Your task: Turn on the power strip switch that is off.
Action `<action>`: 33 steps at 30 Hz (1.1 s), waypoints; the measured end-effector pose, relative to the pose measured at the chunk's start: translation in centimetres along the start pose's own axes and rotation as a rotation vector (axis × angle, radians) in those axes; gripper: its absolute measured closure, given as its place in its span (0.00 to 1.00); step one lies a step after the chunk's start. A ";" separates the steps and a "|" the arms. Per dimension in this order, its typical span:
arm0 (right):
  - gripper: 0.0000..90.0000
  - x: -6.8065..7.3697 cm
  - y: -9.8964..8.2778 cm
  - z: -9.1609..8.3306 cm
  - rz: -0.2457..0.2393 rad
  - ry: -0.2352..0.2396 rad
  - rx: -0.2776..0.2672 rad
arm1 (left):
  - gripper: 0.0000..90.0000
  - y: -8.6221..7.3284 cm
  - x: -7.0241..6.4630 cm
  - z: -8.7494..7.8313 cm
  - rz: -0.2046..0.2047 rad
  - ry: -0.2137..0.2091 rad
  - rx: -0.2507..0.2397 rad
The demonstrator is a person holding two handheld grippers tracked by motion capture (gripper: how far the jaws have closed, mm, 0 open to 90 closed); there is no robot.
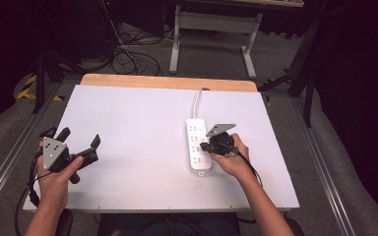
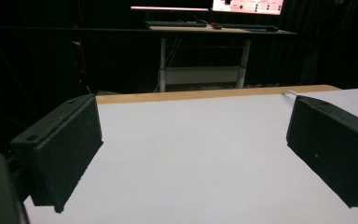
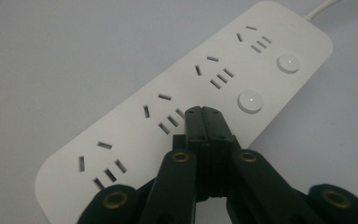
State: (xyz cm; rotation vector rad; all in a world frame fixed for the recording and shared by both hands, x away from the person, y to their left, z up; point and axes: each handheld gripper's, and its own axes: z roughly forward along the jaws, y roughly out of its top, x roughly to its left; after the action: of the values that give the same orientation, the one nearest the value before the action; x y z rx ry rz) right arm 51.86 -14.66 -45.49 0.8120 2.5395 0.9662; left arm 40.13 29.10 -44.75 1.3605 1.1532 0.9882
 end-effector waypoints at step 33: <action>1.00 -0.2 -0.1 -0.1 0.031 0.010 -0.023 | 0.04 0.0 0.0 0.2 -0.001 -0.005 0.009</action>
State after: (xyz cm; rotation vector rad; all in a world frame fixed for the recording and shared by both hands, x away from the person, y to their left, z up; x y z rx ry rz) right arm 51.92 -14.85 -45.51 0.8439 2.5269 1.0096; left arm 40.37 29.09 -44.82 1.3685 1.1556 0.9801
